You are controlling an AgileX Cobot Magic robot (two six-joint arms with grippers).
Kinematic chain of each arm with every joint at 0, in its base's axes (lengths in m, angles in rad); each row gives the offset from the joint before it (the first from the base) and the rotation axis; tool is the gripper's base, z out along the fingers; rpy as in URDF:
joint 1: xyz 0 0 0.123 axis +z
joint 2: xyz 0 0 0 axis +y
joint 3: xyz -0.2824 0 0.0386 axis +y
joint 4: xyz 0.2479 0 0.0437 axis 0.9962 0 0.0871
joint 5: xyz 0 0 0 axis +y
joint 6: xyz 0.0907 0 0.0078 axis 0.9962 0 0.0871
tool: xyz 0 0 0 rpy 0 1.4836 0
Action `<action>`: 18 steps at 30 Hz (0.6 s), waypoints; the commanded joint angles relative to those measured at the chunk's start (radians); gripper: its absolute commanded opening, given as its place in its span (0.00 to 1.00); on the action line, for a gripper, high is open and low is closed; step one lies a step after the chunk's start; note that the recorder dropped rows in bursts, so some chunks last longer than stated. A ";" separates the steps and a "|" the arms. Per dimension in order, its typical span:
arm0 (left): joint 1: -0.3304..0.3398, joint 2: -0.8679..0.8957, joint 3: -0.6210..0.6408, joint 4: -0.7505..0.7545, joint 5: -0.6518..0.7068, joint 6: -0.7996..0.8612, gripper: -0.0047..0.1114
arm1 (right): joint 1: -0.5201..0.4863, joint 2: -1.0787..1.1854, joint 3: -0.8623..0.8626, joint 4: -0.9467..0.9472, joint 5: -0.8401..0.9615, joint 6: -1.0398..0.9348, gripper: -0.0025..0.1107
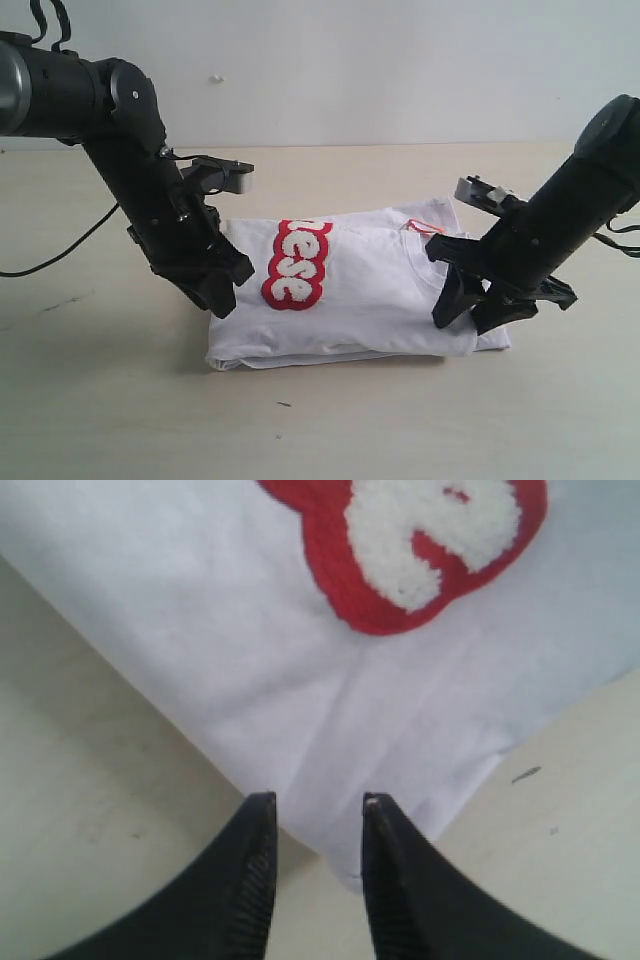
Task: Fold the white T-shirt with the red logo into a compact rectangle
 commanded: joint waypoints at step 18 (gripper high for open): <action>0.002 -0.002 0.004 -0.012 0.004 -0.001 0.30 | 0.003 -0.058 -0.013 0.578 -0.002 -0.624 0.02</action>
